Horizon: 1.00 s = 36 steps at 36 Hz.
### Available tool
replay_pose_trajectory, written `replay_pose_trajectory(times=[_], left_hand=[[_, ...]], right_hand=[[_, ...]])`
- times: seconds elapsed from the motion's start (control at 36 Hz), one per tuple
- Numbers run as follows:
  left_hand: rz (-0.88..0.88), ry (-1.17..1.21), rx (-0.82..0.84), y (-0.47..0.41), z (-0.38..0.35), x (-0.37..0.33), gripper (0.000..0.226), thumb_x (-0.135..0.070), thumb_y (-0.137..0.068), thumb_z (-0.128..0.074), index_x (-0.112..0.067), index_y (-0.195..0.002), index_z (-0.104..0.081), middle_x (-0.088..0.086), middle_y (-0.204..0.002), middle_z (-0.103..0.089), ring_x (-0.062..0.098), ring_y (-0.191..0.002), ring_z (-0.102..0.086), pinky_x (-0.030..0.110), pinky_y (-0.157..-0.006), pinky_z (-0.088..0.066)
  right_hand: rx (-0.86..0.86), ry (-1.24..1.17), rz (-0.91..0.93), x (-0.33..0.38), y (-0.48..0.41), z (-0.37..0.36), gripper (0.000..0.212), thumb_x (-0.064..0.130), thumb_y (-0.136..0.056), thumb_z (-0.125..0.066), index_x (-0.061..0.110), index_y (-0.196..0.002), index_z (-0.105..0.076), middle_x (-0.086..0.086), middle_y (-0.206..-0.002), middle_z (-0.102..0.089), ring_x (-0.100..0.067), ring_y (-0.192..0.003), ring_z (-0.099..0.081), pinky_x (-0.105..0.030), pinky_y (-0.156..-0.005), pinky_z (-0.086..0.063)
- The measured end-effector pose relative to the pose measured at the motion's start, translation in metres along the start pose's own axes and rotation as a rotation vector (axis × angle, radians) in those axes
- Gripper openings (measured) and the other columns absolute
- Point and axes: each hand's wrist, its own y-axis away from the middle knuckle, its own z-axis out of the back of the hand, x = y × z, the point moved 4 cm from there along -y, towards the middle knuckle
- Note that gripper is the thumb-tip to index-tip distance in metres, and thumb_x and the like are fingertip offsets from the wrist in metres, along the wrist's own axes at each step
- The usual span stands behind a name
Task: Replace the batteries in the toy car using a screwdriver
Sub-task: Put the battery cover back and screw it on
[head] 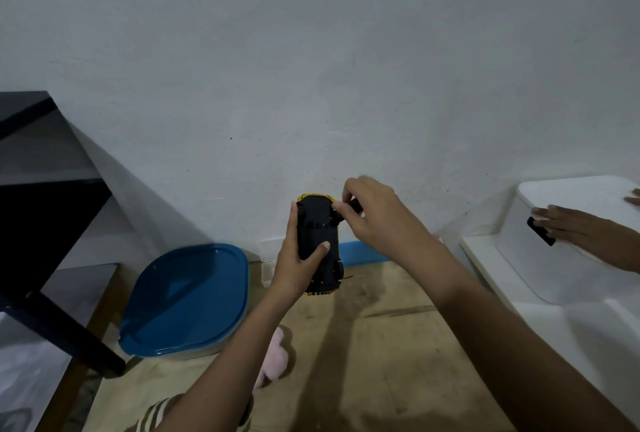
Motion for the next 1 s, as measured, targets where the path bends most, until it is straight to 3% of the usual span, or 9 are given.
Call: replay_pose_trajectory(times=[0.08,0.19,0.31,0.39,0.5,0.64,0.78,0.92,1.0], left_hand=[[0.012,-0.010,-0.014,-0.001,-0.001,0.001,0.085,-0.015,-0.090,-0.060,-0.040,-0.147,-0.003,-0.014,-0.131,-0.042,0.016,-0.122,-0.050,0.045,-0.101,-0.046],[-0.011,-0.054,-0.006,-0.002,-0.004,-0.001,0.086,-0.017,-0.090,-0.060,-0.044,-0.146,-0.002,-0.014,-0.132,-0.043,0.015,-0.121,-0.050,0.039,-0.101,-0.045],[-0.041,-0.134,-0.027,-0.003,-0.005,-0.003,0.086,-0.031,-0.084,-0.060,-0.047,-0.146,-0.003,-0.013,-0.132,-0.041,0.010,-0.120,-0.046,0.033,-0.099,-0.042],[-0.070,-0.215,-0.035,-0.006,-0.007,0.001,0.085,-0.039,-0.082,-0.057,-0.044,-0.147,-0.002,-0.005,-0.128,-0.044,0.005,-0.106,-0.046,0.019,-0.084,-0.039],[-0.110,-0.308,-0.047,-0.005,-0.011,-0.003,0.083,-0.027,-0.090,-0.059,-0.042,-0.147,-0.001,0.004,-0.117,-0.045,-0.006,-0.088,-0.044,0.008,-0.067,-0.033],[-0.101,-0.307,-0.072,-0.007,-0.012,-0.009,0.082,-0.026,-0.090,-0.058,-0.041,-0.147,0.000,0.007,-0.116,-0.044,0.000,-0.082,-0.043,0.009,-0.064,-0.032],[-0.111,-0.310,-0.087,-0.006,-0.007,-0.009,0.082,-0.025,-0.091,-0.058,-0.039,-0.148,0.000,0.009,-0.116,-0.043,-0.006,-0.079,-0.041,0.010,-0.063,-0.032],[-0.118,-0.323,-0.079,-0.004,-0.005,-0.007,0.082,-0.024,-0.090,-0.058,-0.039,-0.148,-0.001,0.009,-0.117,-0.045,-0.002,-0.081,-0.040,0.010,-0.064,-0.031],[-0.140,-0.344,-0.067,0.000,-0.002,-0.009,0.081,-0.024,-0.092,-0.056,-0.042,-0.146,0.000,0.009,-0.115,-0.044,0.010,-0.082,-0.046,0.022,-0.068,-0.041]], right_hand=[[0.055,0.019,0.016,-0.006,0.003,-0.004,0.009,0.020,-0.089,-0.058,0.011,-0.090,-0.057,0.001,-0.091,-0.048,-0.020,-0.075,-0.054,-0.033,-0.069,-0.048],[-0.044,0.047,-0.074,-0.017,0.011,-0.003,0.030,0.031,-0.092,-0.054,0.005,-0.080,-0.061,-0.009,-0.065,-0.062,-0.024,-0.060,-0.059,-0.035,-0.058,-0.050],[-0.008,-0.042,-0.065,-0.023,0.018,-0.004,0.014,0.024,-0.087,-0.060,0.016,-0.097,-0.053,0.003,-0.096,-0.050,-0.015,-0.068,-0.054,-0.035,-0.065,-0.052],[0.008,-0.028,-0.065,-0.024,0.021,-0.002,0.018,0.020,-0.085,-0.063,0.018,-0.086,-0.045,0.003,-0.085,-0.047,-0.015,-0.065,-0.048,-0.035,-0.062,-0.049],[-0.080,-0.017,-0.120,-0.026,0.024,0.000,0.027,0.030,-0.091,-0.055,0.009,-0.076,-0.049,-0.006,-0.072,-0.058,-0.021,-0.066,-0.055,-0.039,-0.060,-0.049],[-0.032,-0.116,-0.091,-0.028,0.029,-0.002,0.014,0.014,-0.082,-0.064,0.014,-0.087,-0.051,0.003,-0.093,-0.044,-0.006,-0.067,-0.049,-0.019,-0.060,-0.045],[-0.031,-0.014,-0.052,-0.028,0.032,-0.001,0.014,0.019,-0.085,-0.064,0.008,-0.089,-0.055,-0.004,-0.087,-0.055,-0.018,-0.075,-0.052,-0.032,-0.066,-0.049],[0.027,0.137,0.096,-0.020,0.031,-0.002,0.019,0.020,-0.094,-0.050,0.004,-0.102,-0.057,-0.009,-0.101,-0.053,-0.023,-0.074,-0.056,-0.032,-0.066,-0.051],[0.052,0.159,0.093,-0.021,0.033,-0.003,0.020,0.020,-0.094,-0.049,0.006,-0.105,-0.056,-0.008,-0.106,-0.050,-0.023,-0.077,-0.056,-0.034,-0.069,-0.052]])
